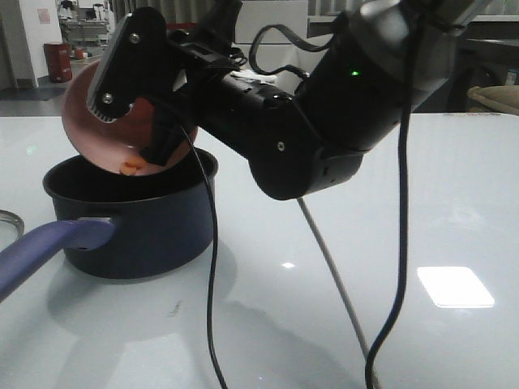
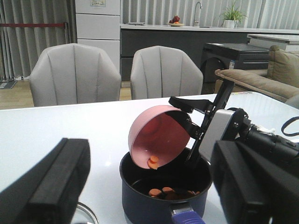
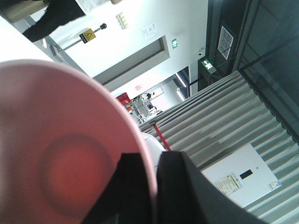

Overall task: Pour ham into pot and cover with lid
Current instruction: 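Tilt the pink bowl to pour the ham slices into the pot, then carry the empty bowl back and lower it onto the table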

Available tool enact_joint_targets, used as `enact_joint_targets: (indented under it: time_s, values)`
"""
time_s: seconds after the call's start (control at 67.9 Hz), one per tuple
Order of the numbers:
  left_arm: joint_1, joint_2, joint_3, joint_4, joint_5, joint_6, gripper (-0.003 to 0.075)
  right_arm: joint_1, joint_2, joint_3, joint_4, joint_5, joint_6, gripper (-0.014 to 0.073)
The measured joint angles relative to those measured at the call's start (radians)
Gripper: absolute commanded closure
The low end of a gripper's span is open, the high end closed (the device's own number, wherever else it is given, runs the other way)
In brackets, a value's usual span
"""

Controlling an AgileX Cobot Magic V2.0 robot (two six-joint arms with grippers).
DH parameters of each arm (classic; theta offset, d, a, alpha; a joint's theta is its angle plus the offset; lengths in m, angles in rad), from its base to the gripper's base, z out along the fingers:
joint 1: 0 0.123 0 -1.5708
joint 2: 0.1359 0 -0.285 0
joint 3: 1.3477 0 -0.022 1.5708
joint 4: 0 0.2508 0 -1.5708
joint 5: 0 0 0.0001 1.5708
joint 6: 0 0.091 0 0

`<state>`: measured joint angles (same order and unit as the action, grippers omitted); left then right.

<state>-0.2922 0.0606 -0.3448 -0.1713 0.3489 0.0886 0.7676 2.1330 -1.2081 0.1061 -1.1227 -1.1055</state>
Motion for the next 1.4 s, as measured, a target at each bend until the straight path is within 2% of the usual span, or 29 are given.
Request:
enact_joint_targets:
  time_s: [0.103, 0.324, 0.619, 0.677, 0.751, 0.795, 0.81, 0.825, 0.839, 0.854, 0.869, 0.884, 0.898, 0.943, 1.031, 1.134, 1.193, 1.208, 1.222, 1.237, 1.281, 1.296, 1.311, 1.325, 1.34, 1.355, 1.37, 1.384, 1.399]
  values:
    - [0.000, 0.000, 0.000, 0.000, 0.000, 0.000, 0.0156, 0.000, 0.000, 0.000, -0.026, 0.000, -0.031, 0.0456]
    - [0.000, 0.000, 0.000, 0.000, 0.000, 0.000, 0.0156, 0.000, 0.000, 0.000, -0.120, 0.000, -0.221, 0.0456]
    - [0.000, 0.000, 0.000, 0.000, 0.000, 0.000, 0.0156, 0.000, 0.000, 0.000, -0.125, 0.000, -0.239, 0.0456]
    - [0.000, 0.000, 0.000, 0.000, 0.000, 0.000, 0.0155, 0.000, 0.000, 0.000, -0.121, 0.000, -0.182, 0.0456]
    - [0.000, 0.000, 0.000, 0.000, 0.000, 0.000, 0.0156, 0.000, 0.000, 0.000, -0.099, 0.000, -0.045, 0.0456]
    - [0.000, 0.000, 0.000, 0.000, 0.000, 0.000, 0.0155, 0.000, -0.003, 0.000, -0.073, 0.000, 0.098, 0.0457]
    - [0.000, 0.000, 0.000, 0.000, 0.000, 0.000, 0.0156, 0.000, -0.003, 0.000, -0.073, 0.000, 0.098, 0.0457]
    - [0.000, 0.000, 0.000, 0.000, 0.000, 0.000, 0.0155, 0.000, -0.008, 0.000, -0.061, 0.000, 0.174, 0.0458]
    - [0.000, 0.000, 0.000, 0.000, 0.000, 0.000, 0.0155, 0.000, -0.008, 0.000, -0.061, 0.000, 0.174, 0.0458]
    - [0.000, 0.000, 0.000, 0.000, 0.000, 0.000, 0.0156, 0.000, -0.016, 0.000, -0.046, 0.000, 0.272, 0.0458]
    - [0.000, 0.000, 0.000, 0.000, 0.000, 0.000, 0.0156, 0.000, -0.016, 0.000, -0.046, 0.000, 0.272, 0.0457]
    - [0.000, 0.000, 0.000, 0.000, 0.000, 0.000, 0.0156, 0.000, -0.026, 0.000, -0.036, 0.000, 0.350, 0.0457]
    - [0.000, 0.000, 0.000, 0.000, 0.000, 0.000, 0.0156, 0.000, -0.026, 0.000, -0.036, 0.000, 0.350, 0.0457]
    - [0.000, 0.000, 0.000, 0.000, 0.000, 0.000, 0.0156, 0.000, -0.050, 0.000, -0.021, 0.009, 0.505, 0.0457]
    - [0.000, 0.000, 0.000, 0.000, 0.000, 0.000, 0.0155, 0.000, -0.096, 0.000, 0.000, 0.068, 0.697, 0.0457]
    - [0.000, 0.000, 0.000, 0.000, 0.000, 0.000, 0.0156, 0.000, -0.183, 0.000, 0.049, 0.256, 0.864, 0.0457]
    - [0.000, 0.000, 0.000, 0.000, 0.000, 0.000, 0.0156, 0.000, -0.228, 0.000, 0.086, 0.402, 0.890, 0.0457]
    - [0.000, 0.000, 0.000, 0.000, 0.000, 0.000, 0.0156, 0.000, -0.228, 0.000, 0.086, 0.402, 0.890, 0.0457]
    - [0.000, 0.000, 0.000, 0.000, 0.000, 0.000, 0.0156, -0.002, -0.251, 0.000, 0.105, 0.469, 0.896, 0.0457]
    - [0.000, 0.000, 0.000, 0.000, 0.000, 0.000, 0.0156, -0.002, -0.251, 0.000, 0.105, 0.469, 0.896, 0.0457]
    - [0.000, 0.000, 0.000, 0.000, 0.000, 0.000, 0.0156, -0.011, -0.297, 0.000, 0.137, 0.605, 0.903, 0.0457]
    - [0.000, 0.000, 0.000, 0.000, 0.000, 0.000, 0.0156, -0.011, -0.297, 0.000, 0.137, 0.605, 0.903, 0.0457]
    - [0.000, 0.000, 0.000, 0.000, 0.000, 0.000, 0.0155, -0.014, -0.322, 0.000, 0.146, 0.671, 0.905, 0.0457]
    - [0.000, 0.000, 0.000, 0.000, 0.000, 0.000, 0.0155, -0.017, -0.328, 0.000, 0.148, 0.671, 0.905, 0.0457]
    - [0.000, 0.000, 0.000, 0.000, 0.000, 0.000, 0.0156, -0.025, -0.347, 0.000, 0.150, 0.737, 0.908, 0.0457]
    - [0.000, 0.000, 0.000, 0.000, 0.000, 0.000, 0.0156, -0.025, -0.347, 0.000, 0.150, 0.737, 0.908, 0.0457]
    - [0.000, 0.000, 0.000, 0.000, 0.000, 0.000, 0.0156, -0.035, -0.372, 0.000, 0.154, 0.803, 0.909, 0.0457]
    - [0.000, 0.000, 0.000, 0.000, 0.000, 0.000, 0.0156, -0.035, -0.372, 0.000, 0.154, 0.803, 0.909, 0.0457]
    - [0.000, 0.000, 0.000, 0.000, 0.000, 0.000, 0.0156, -0.047, -0.403, 0.000, 0.157, 0.882, 0.911, 0.0457]
